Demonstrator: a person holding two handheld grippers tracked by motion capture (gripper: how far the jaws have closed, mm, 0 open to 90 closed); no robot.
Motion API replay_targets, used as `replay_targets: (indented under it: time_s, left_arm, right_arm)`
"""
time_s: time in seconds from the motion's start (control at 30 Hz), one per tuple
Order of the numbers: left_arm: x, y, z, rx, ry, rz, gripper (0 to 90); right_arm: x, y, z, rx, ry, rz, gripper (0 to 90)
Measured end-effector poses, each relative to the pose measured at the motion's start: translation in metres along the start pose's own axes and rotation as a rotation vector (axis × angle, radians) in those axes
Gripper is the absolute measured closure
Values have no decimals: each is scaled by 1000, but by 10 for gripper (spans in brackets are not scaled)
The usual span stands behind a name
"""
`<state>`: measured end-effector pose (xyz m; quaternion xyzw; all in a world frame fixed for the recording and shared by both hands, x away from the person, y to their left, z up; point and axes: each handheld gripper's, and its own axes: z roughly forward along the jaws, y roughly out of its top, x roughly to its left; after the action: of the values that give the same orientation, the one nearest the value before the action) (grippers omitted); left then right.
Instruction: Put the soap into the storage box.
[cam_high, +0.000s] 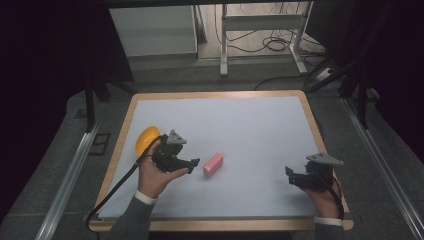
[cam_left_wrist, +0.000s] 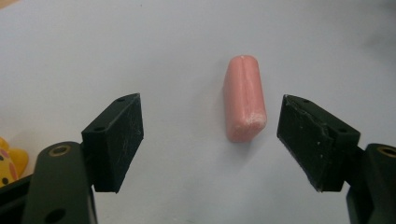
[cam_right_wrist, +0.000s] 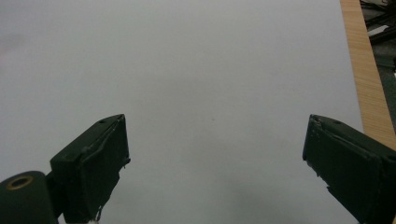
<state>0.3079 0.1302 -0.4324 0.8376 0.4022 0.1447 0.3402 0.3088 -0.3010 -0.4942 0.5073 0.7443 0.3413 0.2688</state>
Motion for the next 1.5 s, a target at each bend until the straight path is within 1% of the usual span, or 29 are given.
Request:
replay_targets:
  time_s: [0.03, 0.07, 0.2, 0.23, 0.27, 0.33, 0.77, 0.87, 0.93, 1.0, 1.03, 1.07, 1.2, 1.27, 1.3, 1.33, 1.43, 1.47, 1.5]
  left_arm:
    - [-4, 1, 4, 11, -8, 9, 231]
    - [-4, 1, 4, 11, -8, 9, 230]
    - [-11, 6, 12, 31, -18, 31, 230]
    - [-11, 6, 12, 31, -18, 31, 231]
    - [-12, 7, 14, 27, -27, 29, 231]
    - [-13, 7, 16, 24, -26, 24, 232]
    - [-18, 6, 35, 53, -57, 21, 239]
    - [-21, 8, 42, 72, -58, 30, 239]
    - [-25, 11, 48, 85, -62, 42, 238]
    - [-26, 12, 50, 87, -67, 42, 244]
    - [-25, 13, 54, 88, -78, 31, 247]
    - [-25, 13, 54, 88, -78, 31, 248]
    - [-24, 13, 67, 113, -84, 17, 257]
    - [-23, 12, 77, 125, -85, 8, 264]
    - [-23, 12, 77, 125, -85, 8, 268]
    - [-22, 12, 82, 127, -87, -7, 269]
    - [-21, 12, 86, 128, -86, -15, 274]
    - [-21, 12, 88, 132, -86, -17, 274]
    - [-19, 12, 91, 147, -81, -20, 272]
  right_arm:
    - [0, 0, 0, -1, -1, 1, 68]
    - [0, 0, 0, -1, -1, 1, 68]
    - [0, 0, 0, -1, 1, 1, 67]
    - [0, 0, 0, -1, 1, 1, 67]
    - [0, 0, 0, -1, 1, 0, 67]
    - [0, 0, 0, -2, 2, 1, 68]
    - [0, 0, -1, -15, 0, -6, 68]
    - [0, 1, -1, -17, -3, -6, 68]
    - [1, 0, -1, -15, -1, -5, 68]
    - [1, 0, -1, -14, 0, -5, 68]
    - [0, 0, -1, -14, 0, -4, 68]
    - [0, 0, -1, -14, 0, -4, 68]
    - [0, 0, -1, -14, -5, -1, 68]
    - [0, 0, -1, -13, -6, 0, 68]
    - [0, 0, -1, -13, -6, 0, 68]
    - [0, 0, -1, -12, -4, 0, 68]
    - [0, 0, 0, -11, -4, -1, 68]
    - [0, 0, 0, -11, -4, -2, 68]
    - [0, 0, -1, -11, -3, -1, 68]
